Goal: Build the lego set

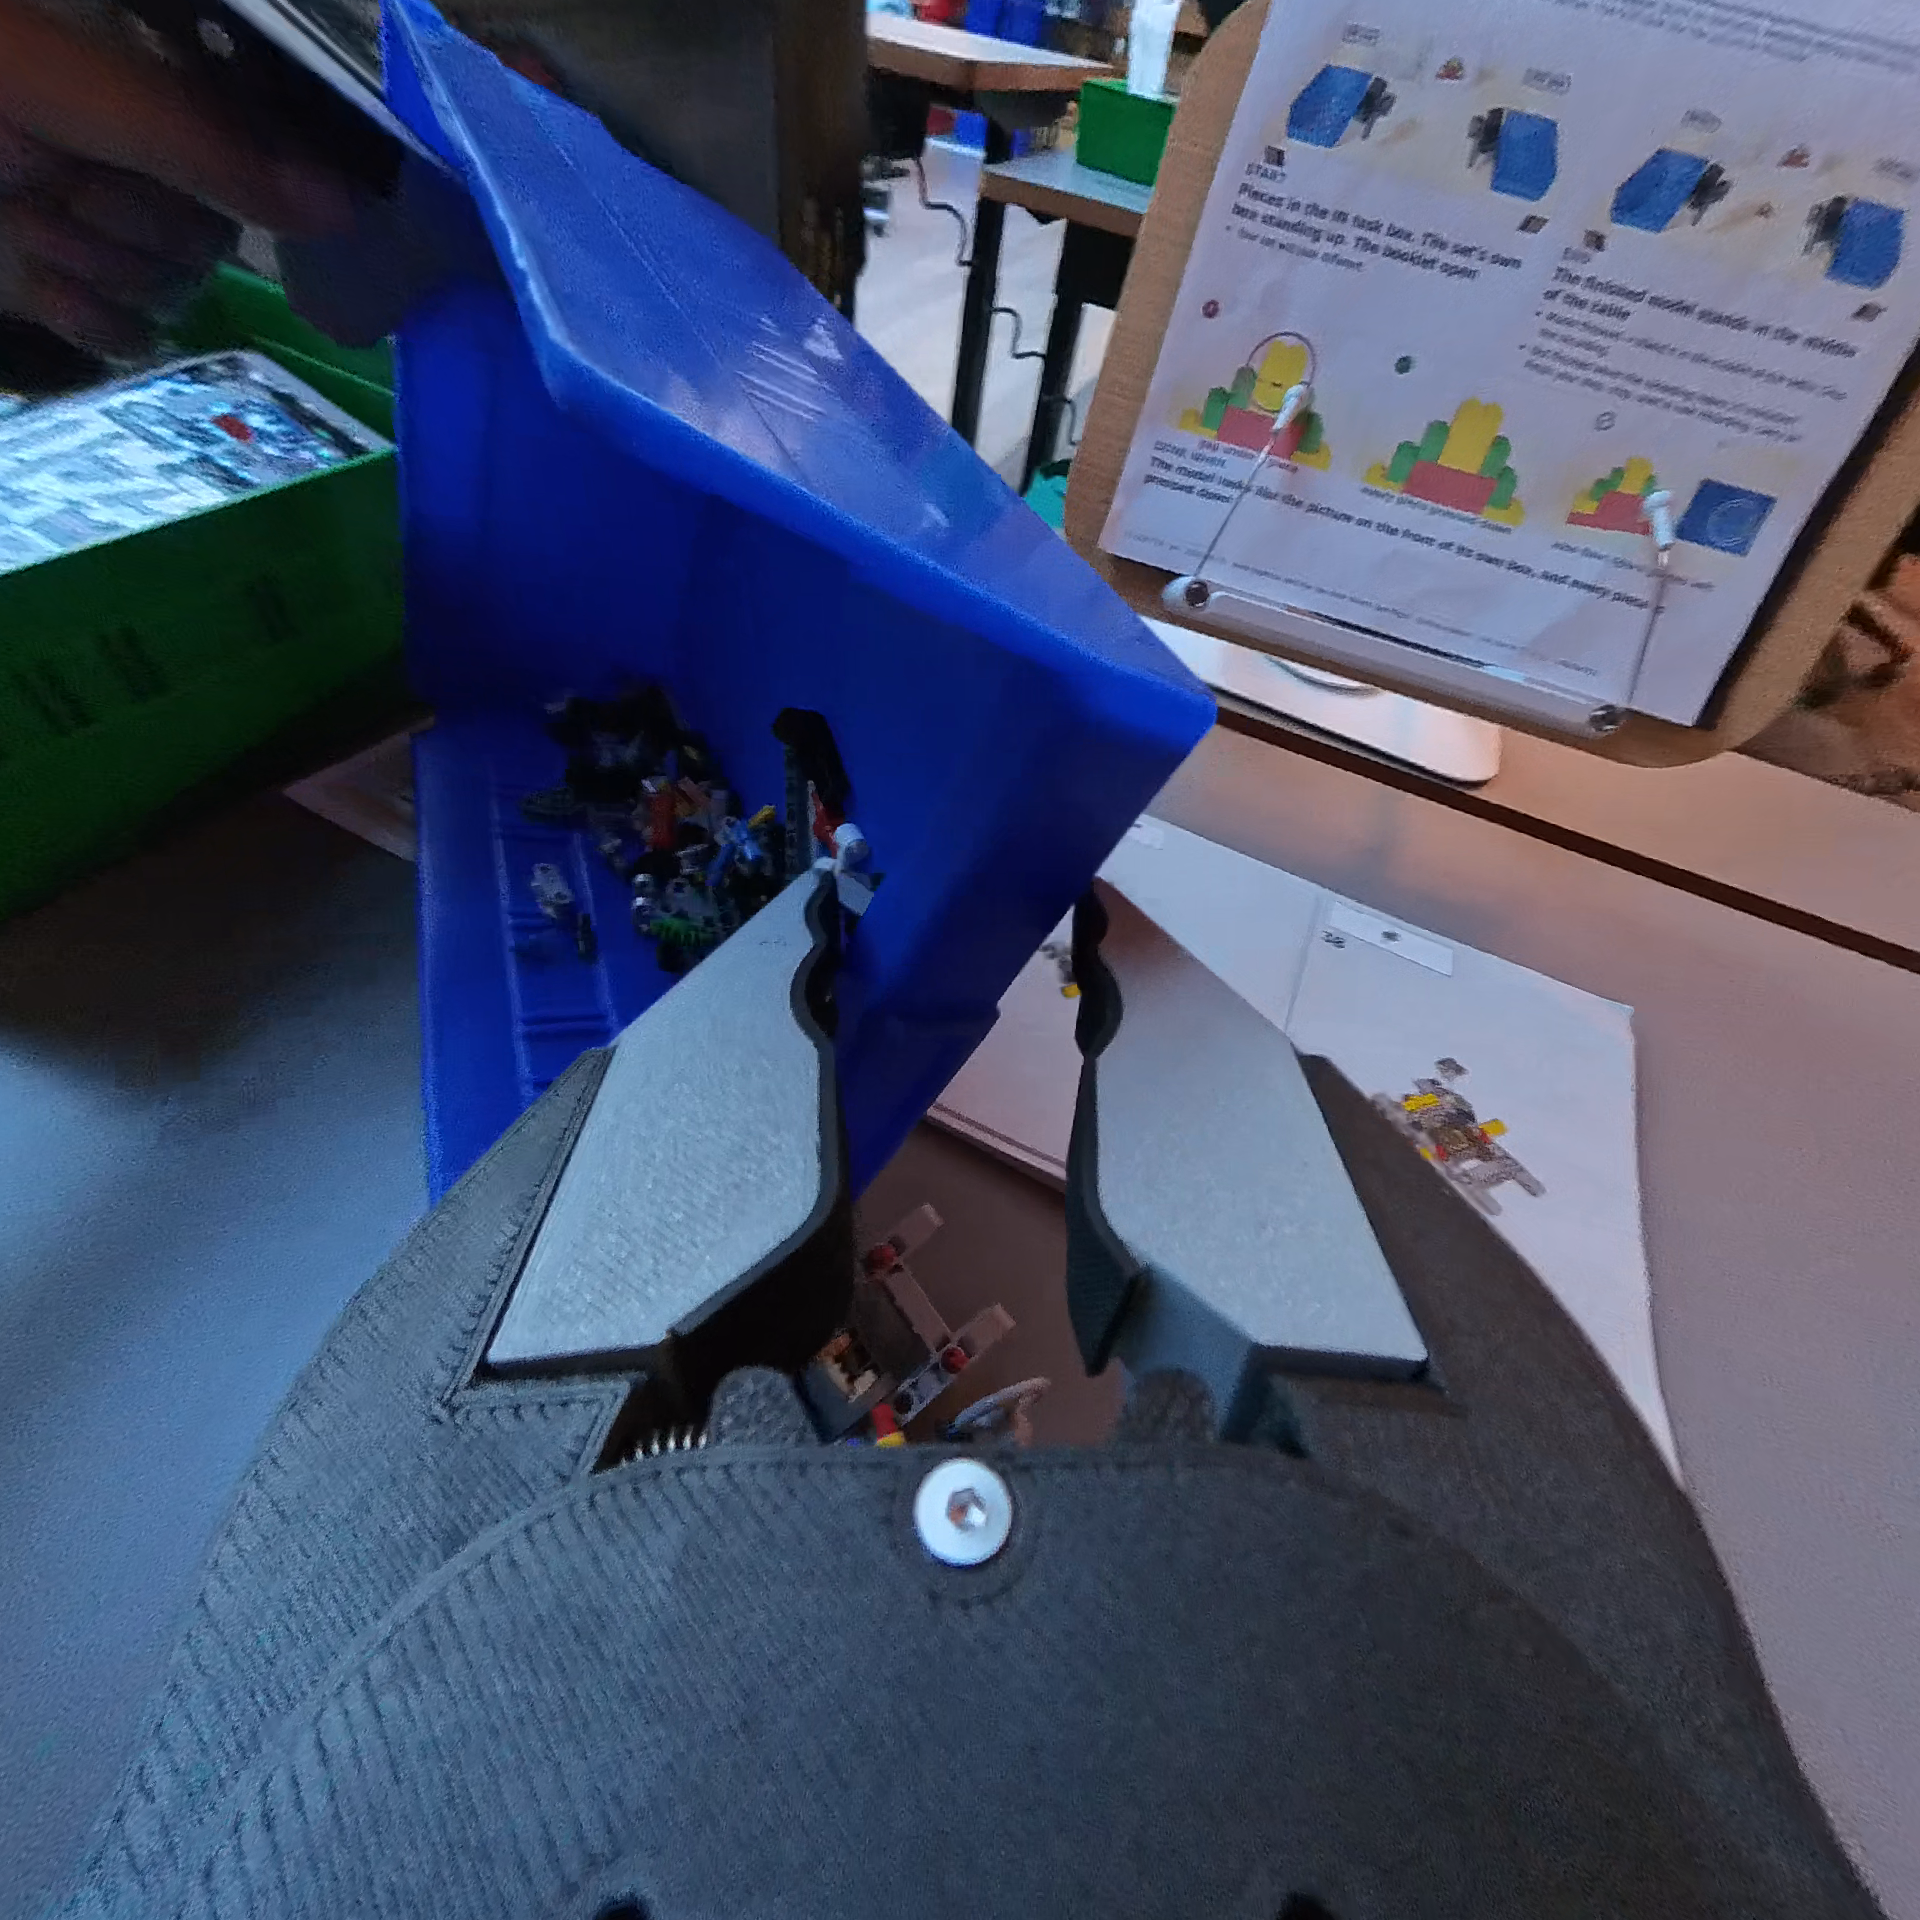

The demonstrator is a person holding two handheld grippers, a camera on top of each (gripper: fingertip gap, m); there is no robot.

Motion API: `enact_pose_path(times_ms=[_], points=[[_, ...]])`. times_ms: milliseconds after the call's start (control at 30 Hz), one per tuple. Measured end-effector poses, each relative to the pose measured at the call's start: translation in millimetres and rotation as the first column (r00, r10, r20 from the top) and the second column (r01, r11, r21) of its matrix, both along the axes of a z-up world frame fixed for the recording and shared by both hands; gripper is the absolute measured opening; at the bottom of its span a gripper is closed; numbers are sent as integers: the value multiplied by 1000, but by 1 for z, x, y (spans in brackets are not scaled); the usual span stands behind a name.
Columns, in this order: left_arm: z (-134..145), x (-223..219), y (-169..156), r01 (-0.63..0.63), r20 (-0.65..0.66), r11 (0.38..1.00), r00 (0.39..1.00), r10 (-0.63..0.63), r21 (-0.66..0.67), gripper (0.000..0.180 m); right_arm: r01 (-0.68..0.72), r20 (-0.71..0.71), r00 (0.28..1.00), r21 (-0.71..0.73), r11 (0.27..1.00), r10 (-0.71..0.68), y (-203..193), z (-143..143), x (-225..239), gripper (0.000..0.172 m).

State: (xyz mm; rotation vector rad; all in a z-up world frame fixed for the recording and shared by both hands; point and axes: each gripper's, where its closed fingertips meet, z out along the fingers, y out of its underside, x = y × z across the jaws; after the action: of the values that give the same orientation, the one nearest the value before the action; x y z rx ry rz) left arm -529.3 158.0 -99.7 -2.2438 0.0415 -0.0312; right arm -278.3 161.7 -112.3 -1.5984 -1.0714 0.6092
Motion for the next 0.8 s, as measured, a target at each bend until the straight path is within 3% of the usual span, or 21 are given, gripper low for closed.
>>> enact_pose_path(times_ms=[133, 400, 567, 633, 667, 800], points=[[0, 0, -10, 65, -80, 997, 995, -62, 35, 1, -33, 24, 999, -32, 999, 34, -2, -8, 5, 44], [0, -1, -19, 96, -96, 992, 991, -89, 76, 1, -111, -9, 994, -147, 983, 111, 1, -17, 17, 78], [1, 0, -20, 89, -95, 993, 992, -81, 83, 1, -232, -11, 971, -291, 928, 240, -1, -33, -19, 81], [0, -1, -21, 87, -95, 993, 992, -79, 85, 1, -352, -62, 932, -383, 854, 356, -15, -34, -31, 69], [0, -1, -21, 83, -91, 993, 993, -75, 86, 1, -381, -88, 921, -407, 830, 380, -18, -33, -34, 71], [2, -3, -20, 45, -31, 995, 999, -42, 90, 1, -364, -8, 924, -329, 872, 383, -23, -34, -33, 68]])
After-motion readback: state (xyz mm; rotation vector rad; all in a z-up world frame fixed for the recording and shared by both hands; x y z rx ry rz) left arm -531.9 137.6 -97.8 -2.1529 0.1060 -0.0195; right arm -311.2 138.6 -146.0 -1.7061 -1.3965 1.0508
